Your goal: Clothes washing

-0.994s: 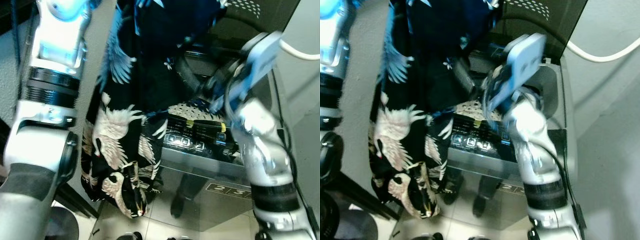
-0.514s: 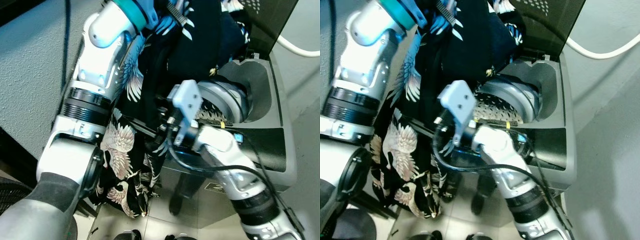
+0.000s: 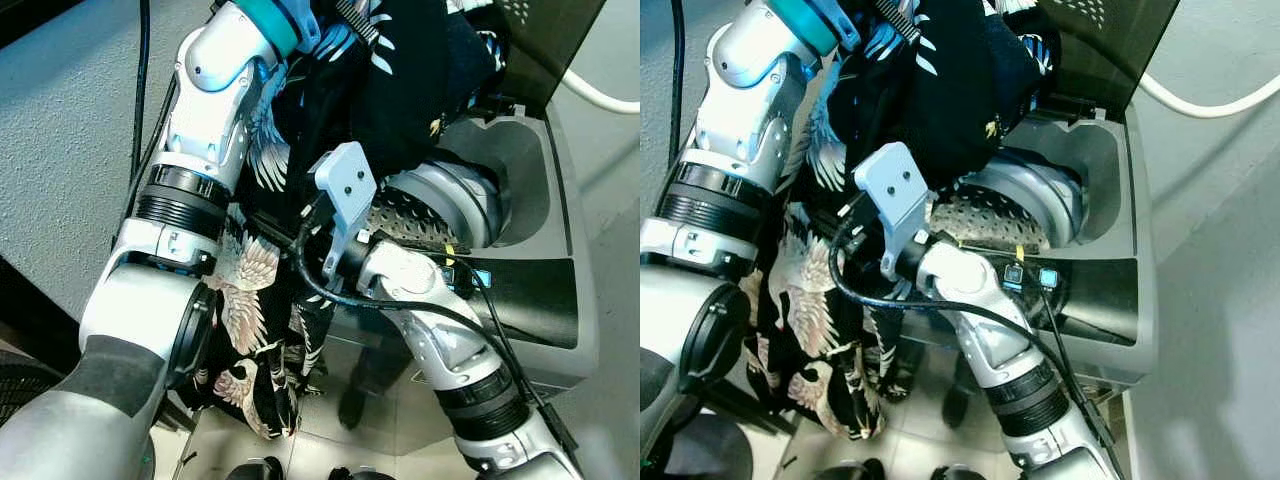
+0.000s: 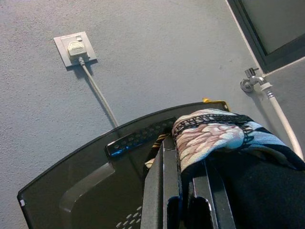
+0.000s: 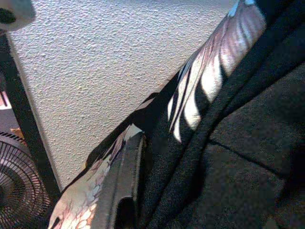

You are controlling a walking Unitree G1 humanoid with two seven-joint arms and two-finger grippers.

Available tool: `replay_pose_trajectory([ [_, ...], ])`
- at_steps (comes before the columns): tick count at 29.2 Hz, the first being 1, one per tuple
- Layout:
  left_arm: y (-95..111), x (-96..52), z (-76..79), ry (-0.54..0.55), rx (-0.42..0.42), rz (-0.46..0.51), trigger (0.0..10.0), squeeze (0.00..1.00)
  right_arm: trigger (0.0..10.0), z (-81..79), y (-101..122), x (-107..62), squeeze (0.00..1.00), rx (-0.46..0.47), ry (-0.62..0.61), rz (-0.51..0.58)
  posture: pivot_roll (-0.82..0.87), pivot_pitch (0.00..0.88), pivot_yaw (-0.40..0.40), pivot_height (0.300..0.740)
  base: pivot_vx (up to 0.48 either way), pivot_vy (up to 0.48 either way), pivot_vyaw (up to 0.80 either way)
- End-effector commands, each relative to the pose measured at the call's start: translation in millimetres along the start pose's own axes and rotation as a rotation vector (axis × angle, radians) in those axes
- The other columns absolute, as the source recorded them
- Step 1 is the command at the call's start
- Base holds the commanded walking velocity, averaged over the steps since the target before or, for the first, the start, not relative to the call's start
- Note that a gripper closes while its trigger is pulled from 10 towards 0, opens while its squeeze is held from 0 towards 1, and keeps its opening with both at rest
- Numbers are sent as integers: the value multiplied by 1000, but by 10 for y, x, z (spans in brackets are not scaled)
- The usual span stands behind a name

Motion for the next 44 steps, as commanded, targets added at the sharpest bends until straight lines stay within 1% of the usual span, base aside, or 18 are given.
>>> replay_pose_trajectory([
  [1,57,35,22,-7,1,29,10000,0,0,1,-42,0,0,11,-6,-8,29,80,33,740,0,0,0],
  [6,42,36,17,-6,3,33,10000,0,0,24,-47,7,0,14,-28,-12,29,80,32,740,0,0,0],
  [11,48,22,-8,2,2,37,10000,0,0,319,-87,26,0,-21,-210,-56,31,77,30,740,0,0,0],
  [13,38,-6,-28,12,-3,34,10000,0,0,831,-106,-49,0,-35,-479,-95,35,75,27,740,0,0,0],
  [14,38,-6,-28,12,-3,34,10000,0,0,831,-106,-49,0,-35,-479,-95,35,75,27,740,0,0,0],
  [15,22,-28,-38,16,-10,26,10000,0,0,1130,-85,-153,0,-50,-628,-106,39,75,26,740,0,0,0],
  [17,22,-28,-38,16,-10,26,10000,0,0,1130,-85,-153,0,-50,-628,-106,39,75,26,740,0,0,0],
  [19,-69,-117,-63,22,-65,-18,10000,0,0,1695,52,-488,0,-125,-908,-101,45,78,27,740,0,0,0],
  [21,-69,-117,-63,22,-65,-18,10000,0,0,1695,52,-488,0,-125,-908,-101,45,78,27,740,0,0,0],
  [22,-191,-199,-60,20,-113,-83,10000,0,0,1919,164,-689,0,-185,-1029,-89,46,82,29,740,0,0,0],
  [25,-476,-427,44,-6,-225,-244,10000,0,0,2190,377,-1046,0,-306,-1212,-62,48,91,32,740,0,0,0],
  [30,-685,-640,161,-22,-300,-383,10000,0,0,2287,488,-1239,0,-382,-1307,-51,51,95,33,740,0,0,0],
  [34,-919,-1116,339,16,-477,-588,10000,0,0,2360,539,-1424,0,-455,-1394,-41,61,108,40,740,0,0,0],
  [38,-940,-1241,282,81,-510,-607,10000,0,0,2286,444,-1308,0,-443,-1311,-50,63,110,41,740,0,0,0],
  [39,-940,-1263,224,114,-500,-603,10000,298,2118,2202,365,-1195,0,-439,-1239,-63,64,111,46,740,0,0,0],
  [40,-939,-1275,187,134,-493,-601,10000,886,1569,2141,314,-1121,0,-436,-1191,-72,64,111,46,740,0,0,0],
  [41,-949,-1295,197,130,-490,-616,10000,1000,980,2079,211,-1077,0,-431,-1157,-102,57,113,48,740,0,0,0],
  [44,-958,-1313,250,107,-498,-635,10000,1000,1725,2018,76,-1059,0,-421,-1133,-145,52,114,52,740,0,0,0],
])
Point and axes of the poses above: a point about 5 cm out from each wrist's last joint towards the gripper, its own x axis pointing out of the wrist towards the gripper, its own y axis along the axis of the wrist's last joint, z = x × y, the point moved 5 cm from there along x, pointing out of the wrist towards the gripper, and after that the axes turned 8 degrees about -x, right-handed, at the moved point
